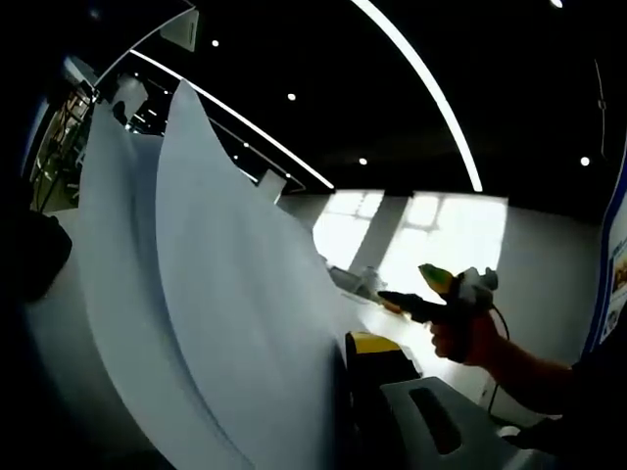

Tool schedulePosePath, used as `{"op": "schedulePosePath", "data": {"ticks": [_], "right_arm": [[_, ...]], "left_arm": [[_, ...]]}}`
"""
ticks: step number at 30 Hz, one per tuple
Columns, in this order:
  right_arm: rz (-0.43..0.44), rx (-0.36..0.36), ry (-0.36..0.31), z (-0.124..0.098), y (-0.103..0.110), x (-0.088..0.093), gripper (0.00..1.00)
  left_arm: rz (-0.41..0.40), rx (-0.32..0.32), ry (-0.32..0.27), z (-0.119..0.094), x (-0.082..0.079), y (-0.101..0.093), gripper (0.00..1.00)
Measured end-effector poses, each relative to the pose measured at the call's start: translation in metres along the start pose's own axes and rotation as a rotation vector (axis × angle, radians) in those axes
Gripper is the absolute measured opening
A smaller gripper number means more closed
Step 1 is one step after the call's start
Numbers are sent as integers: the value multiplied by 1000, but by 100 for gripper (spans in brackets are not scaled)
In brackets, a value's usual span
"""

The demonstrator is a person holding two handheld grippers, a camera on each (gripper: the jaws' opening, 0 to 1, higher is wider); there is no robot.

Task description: Organize the stack of printing papers by aligning and flattening the scattered papers on the table

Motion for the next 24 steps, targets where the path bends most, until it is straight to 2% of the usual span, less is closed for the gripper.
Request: {"op": "schedulePosePath", "data": {"ticks": [24], "right_arm": [[-20,86,1,-24,-27,-2,80]], "left_arm": [[5,-2,2,-1,0,0,12]]}}
Point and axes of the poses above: the point that each gripper's makers call its tool centre point, and the gripper's own axes: z roughly forward along the fingers, y roughly to its left, x roughly out of its underside, the point moved 10 cm from there along -z, roughly backward along the fingers, and after that the axes turned 3 degrees about z, right-handed, at the moved point
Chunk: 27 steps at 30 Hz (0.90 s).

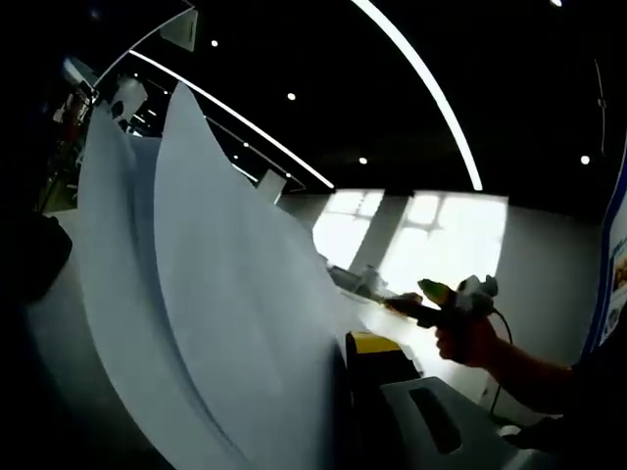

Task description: Organize the stack of printing papers by aligning and flattening the scattered papers on the table

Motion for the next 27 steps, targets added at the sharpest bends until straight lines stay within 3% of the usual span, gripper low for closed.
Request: {"op": "schedulePosePath", "data": {"ticks": [27], "right_arm": [[13,120,21,-32,-43,11,79]], "left_arm": [[-1,-7,5,1,0,0,12]]}}
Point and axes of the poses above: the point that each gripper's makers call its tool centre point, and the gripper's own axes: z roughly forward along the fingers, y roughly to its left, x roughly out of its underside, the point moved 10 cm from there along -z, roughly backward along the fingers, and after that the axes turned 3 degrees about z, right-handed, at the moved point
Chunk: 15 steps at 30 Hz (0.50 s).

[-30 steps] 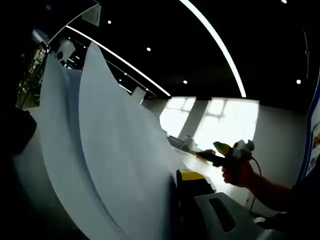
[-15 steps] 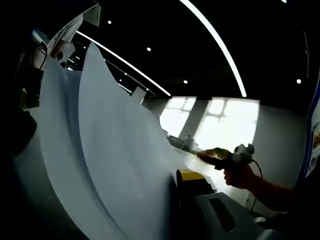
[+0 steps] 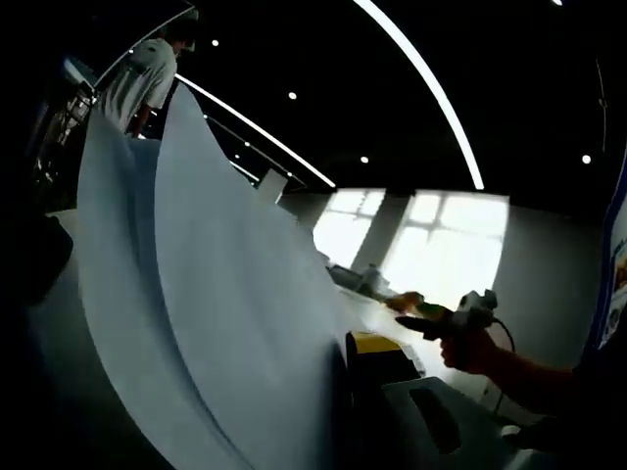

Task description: Organize the stack of printing papers by aligning and flattening the scattered papers on the table

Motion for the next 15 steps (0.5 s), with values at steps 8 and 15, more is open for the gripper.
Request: {"op": "schedulePosePath", "data": {"ticks": [8,15], "right_arm": [[6,37,15,-8,-6,9,78],[-10,73,41,-13,-9,14,78]], "left_arm": [[-2,-3,4,0,0,0,12],[-11,-6,10,0,0,1,12]]}}
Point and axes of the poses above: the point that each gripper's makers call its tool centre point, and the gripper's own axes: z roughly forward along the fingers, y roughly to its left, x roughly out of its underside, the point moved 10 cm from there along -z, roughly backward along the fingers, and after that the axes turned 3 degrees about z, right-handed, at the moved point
